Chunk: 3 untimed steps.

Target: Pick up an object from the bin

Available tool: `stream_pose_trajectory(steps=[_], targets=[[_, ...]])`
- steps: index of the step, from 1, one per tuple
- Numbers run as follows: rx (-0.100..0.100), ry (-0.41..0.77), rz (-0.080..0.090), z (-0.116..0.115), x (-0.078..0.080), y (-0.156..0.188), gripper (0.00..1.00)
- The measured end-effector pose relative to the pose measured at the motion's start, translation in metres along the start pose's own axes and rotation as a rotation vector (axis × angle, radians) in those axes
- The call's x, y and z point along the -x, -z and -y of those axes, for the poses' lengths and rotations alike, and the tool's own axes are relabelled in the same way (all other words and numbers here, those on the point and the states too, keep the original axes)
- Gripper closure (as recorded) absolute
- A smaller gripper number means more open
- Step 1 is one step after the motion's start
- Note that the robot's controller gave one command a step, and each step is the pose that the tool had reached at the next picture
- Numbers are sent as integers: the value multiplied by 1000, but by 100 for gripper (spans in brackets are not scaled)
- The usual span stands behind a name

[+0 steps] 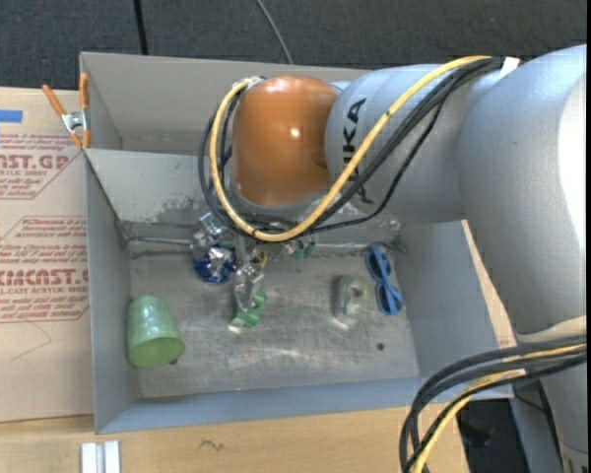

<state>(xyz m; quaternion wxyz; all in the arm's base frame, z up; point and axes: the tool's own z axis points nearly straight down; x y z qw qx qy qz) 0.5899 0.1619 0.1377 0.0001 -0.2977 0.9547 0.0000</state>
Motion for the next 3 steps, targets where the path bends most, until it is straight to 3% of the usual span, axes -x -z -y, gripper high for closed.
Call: stream_pose_trajectory(steps=[1,2,3], targets=[[-2,28,11,32,-22,-50,0],[-1,26,12,32,-21,-49,100],[-6,98,6,89,-136,106,100]])
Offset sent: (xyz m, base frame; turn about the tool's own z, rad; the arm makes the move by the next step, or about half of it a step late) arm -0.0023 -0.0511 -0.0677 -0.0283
